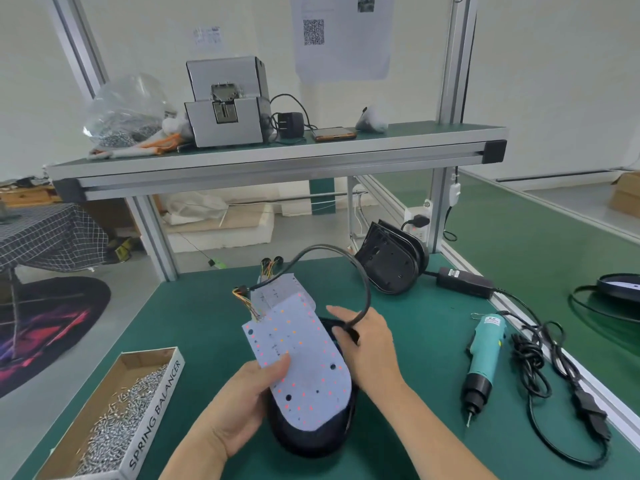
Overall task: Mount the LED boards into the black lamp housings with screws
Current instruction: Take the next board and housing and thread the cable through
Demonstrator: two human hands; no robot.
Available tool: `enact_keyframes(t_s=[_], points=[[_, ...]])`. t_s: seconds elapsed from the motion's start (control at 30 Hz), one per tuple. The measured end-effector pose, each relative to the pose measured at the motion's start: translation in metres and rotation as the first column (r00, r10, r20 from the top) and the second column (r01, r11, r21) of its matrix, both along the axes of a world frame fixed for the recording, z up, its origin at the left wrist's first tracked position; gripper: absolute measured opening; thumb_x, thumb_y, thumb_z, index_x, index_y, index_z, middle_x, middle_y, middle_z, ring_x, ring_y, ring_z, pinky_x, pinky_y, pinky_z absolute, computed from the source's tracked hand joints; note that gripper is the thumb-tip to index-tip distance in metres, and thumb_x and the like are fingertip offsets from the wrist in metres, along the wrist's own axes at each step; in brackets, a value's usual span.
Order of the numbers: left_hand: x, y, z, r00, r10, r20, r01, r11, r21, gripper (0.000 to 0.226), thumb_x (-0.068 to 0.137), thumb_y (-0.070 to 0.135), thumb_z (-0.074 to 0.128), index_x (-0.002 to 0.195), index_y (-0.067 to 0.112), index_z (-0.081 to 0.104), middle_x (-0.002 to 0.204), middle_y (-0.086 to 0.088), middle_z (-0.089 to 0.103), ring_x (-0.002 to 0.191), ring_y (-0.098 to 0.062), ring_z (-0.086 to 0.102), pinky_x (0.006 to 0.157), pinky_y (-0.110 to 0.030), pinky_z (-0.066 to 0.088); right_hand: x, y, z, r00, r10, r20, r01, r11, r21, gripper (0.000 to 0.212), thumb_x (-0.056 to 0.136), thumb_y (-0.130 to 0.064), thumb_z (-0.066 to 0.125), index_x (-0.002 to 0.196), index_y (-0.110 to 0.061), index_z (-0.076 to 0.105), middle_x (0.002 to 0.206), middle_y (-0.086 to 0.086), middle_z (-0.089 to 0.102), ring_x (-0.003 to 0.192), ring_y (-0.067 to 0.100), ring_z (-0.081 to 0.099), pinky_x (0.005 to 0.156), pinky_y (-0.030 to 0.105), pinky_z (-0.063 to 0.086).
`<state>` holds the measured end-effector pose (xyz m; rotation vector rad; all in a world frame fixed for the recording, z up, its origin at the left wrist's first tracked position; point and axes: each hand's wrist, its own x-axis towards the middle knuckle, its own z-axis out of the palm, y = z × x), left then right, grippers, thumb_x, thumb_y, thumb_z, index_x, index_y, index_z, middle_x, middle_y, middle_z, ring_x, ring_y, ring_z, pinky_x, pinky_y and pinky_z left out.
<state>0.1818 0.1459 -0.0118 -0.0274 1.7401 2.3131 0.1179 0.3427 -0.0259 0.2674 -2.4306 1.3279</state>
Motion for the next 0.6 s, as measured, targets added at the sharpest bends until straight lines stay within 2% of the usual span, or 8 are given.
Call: enact_keyframes(t_s=[0.1, 0.17, 0.27, 0.37, 0.43, 0.5, 0.53, 0.6], points=[[0.007, 0.005, -0.003, 0.999, -0.033, 0.022, 0.035, 0.997, -0.073, 0.041, 0.077, 0.029, 0.071, 0.11, 0.005, 0.077, 0.119, -0.021, 0.071, 0.112, -0.035, 0.069, 0.087, -0.033, 0.057, 0.004, 0.002, 0.014, 0.999, -0.043, 0.006, 0.043, 0.998, -0.037, 0.033, 0.09, -0.01, 0.07, 0.113, -0.033, 0.075, 0.11, -0.001, 0.067, 0.113, 0.017, 0.058, 0.098, 0.024, 0.042], [0.007, 0.001, -0.002, 0.999, 0.03, 0.021, -0.029, 0.999, -0.026, 0.043, 0.075, 0.026, 0.072, 0.109, 0.0, 0.076, 0.119, -0.025, 0.07, 0.109, -0.038, 0.069, 0.085, -0.038, 0.059, 0.005, 0.013, 0.027, 0.976, 0.192, 0.105, -0.154, 0.944, -0.291, 0.029, 0.088, -0.022, 0.072, 0.109, -0.042, 0.075, 0.106, -0.012, 0.071, 0.105, 0.007, 0.063, 0.094, 0.025, 0.049], [0.005, -0.006, 0.004, 0.998, 0.059, 0.03, -0.06, 0.998, 0.03, 0.044, 0.072, 0.024, 0.071, 0.107, -0.002, 0.076, 0.117, -0.028, 0.069, 0.101, -0.039, 0.072, 0.079, -0.041, 0.06, 0.004, 0.032, 0.045, 0.755, 0.647, 0.11, -0.307, 0.496, -0.812, 0.042, 0.094, -0.057, 0.054, 0.132, -0.041, 0.064, 0.127, 0.001, 0.069, 0.118, 0.012, 0.062, 0.09, 0.04, 0.05], [0.007, -0.002, 0.012, 0.999, 0.008, 0.042, -0.01, 0.999, 0.053, 0.042, 0.073, 0.021, 0.068, 0.107, -0.003, 0.075, 0.116, -0.029, 0.069, 0.097, -0.038, 0.073, 0.076, -0.041, 0.06, 0.003, 0.034, 0.043, 0.639, 0.767, 0.063, -0.345, 0.358, -0.868, 0.063, 0.094, -0.071, 0.032, 0.145, -0.039, 0.05, 0.143, 0.008, 0.059, 0.134, 0.023, 0.054, 0.106, 0.052, 0.045], [0.008, 0.002, 0.014, 0.999, -0.004, 0.038, 0.001, 0.998, 0.07, 0.042, 0.073, 0.02, 0.069, 0.107, -0.003, 0.075, 0.116, -0.029, 0.069, 0.096, -0.039, 0.073, 0.075, -0.041, 0.06, 0.004, 0.028, 0.039, 0.657, 0.741, 0.137, -0.297, 0.422, -0.856, 0.067, 0.094, -0.073, 0.03, 0.145, -0.034, 0.052, 0.14, 0.008, 0.062, 0.129, 0.026, 0.059, 0.11, 0.049, 0.043], [0.01, 0.0, 0.016, 1.0, 0.01, 0.019, -0.012, 0.996, 0.084, 0.042, 0.072, 0.018, 0.071, 0.107, -0.004, 0.075, 0.116, -0.03, 0.069, 0.095, -0.039, 0.073, 0.073, -0.041, 0.06, 0.007, 0.029, 0.042, 0.746, 0.617, 0.25, -0.241, 0.601, -0.762, 0.064, 0.091, -0.077, 0.027, 0.139, -0.045, 0.054, 0.127, 0.003, 0.07, 0.112, 0.021, 0.068, 0.104, 0.038, 0.048], [0.011, -0.002, 0.017, 1.0, 0.013, 0.005, -0.013, 0.996, 0.083, 0.042, 0.071, 0.018, 0.072, 0.107, -0.004, 0.075, 0.115, -0.03, 0.069, 0.094, -0.039, 0.073, 0.073, -0.041, 0.061, 0.009, 0.032, 0.044, 0.807, 0.513, 0.293, -0.256, 0.751, -0.608, 0.059, 0.092, -0.078, 0.023, 0.134, -0.051, 0.056, 0.119, -0.003, 0.073, 0.105, 0.017, 0.07, 0.099, 0.031, 0.048], [0.012, -0.011, 0.022, 0.999, 0.028, -0.024, -0.026, 0.997, 0.078, 0.041, 0.069, 0.015, 0.077, 0.106, -0.003, 0.075, 0.113, -0.029, 0.07, 0.092, -0.038, 0.074, 0.072, -0.043, 0.061, 0.001, 0.049, 0.035, 0.933, 0.255, 0.253, -0.254, 0.966, -0.036, 0.047, 0.104, -0.063, 0.022, 0.129, -0.05, 0.06, 0.107, -0.007, 0.073, 0.101, 0.017, 0.067, 0.092, 0.03, 0.046]])
